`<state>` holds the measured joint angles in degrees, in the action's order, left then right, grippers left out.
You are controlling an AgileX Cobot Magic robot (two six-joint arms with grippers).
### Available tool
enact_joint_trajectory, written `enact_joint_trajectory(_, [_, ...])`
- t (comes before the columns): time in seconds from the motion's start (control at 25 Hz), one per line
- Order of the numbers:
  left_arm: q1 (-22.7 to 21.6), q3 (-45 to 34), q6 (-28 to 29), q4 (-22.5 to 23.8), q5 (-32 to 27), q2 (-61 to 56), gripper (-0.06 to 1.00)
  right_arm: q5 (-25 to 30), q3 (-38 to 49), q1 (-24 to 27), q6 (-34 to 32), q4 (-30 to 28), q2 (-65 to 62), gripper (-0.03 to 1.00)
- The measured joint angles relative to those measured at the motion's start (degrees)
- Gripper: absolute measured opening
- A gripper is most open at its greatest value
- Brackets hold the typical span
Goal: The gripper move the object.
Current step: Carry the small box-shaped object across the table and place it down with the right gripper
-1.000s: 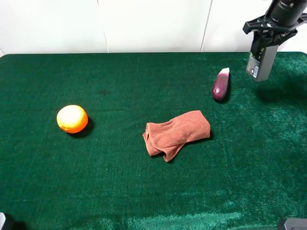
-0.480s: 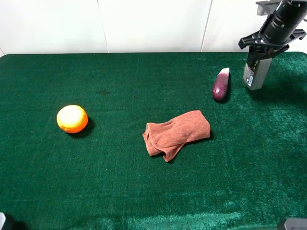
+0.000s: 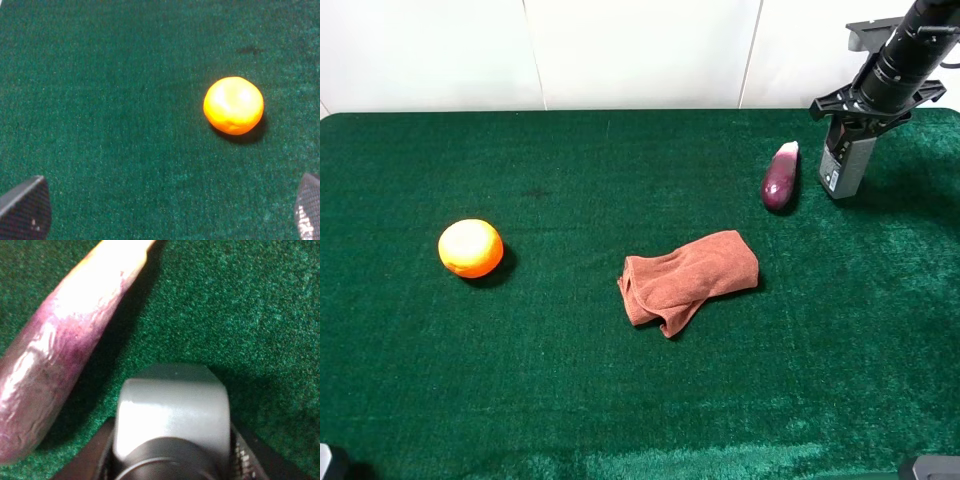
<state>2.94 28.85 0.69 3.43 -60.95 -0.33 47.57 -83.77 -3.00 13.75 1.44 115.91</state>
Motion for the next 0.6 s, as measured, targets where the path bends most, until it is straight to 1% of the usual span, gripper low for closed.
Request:
enact_joint_trajectory(0.36, [0.0, 0.0, 0.0, 0.0, 0.0, 0.0, 0.99, 1.9, 0.0, 0.0, -1.3, -2.2, 0.0, 0.32])
enact_joint_trajectory(0.56, [0.0, 0.0, 0.0, 0.0, 0.0, 0.0, 0.99, 2.0, 0.0, 0.0, -1.5, -2.2, 0.0, 0.32])
enact_joint_trajectory(0.6, [0.0, 0.0, 0.0, 0.0, 0.0, 0.0, 0.99, 2.0, 0.0, 0.0, -1.5, -2.2, 0.0, 0.34])
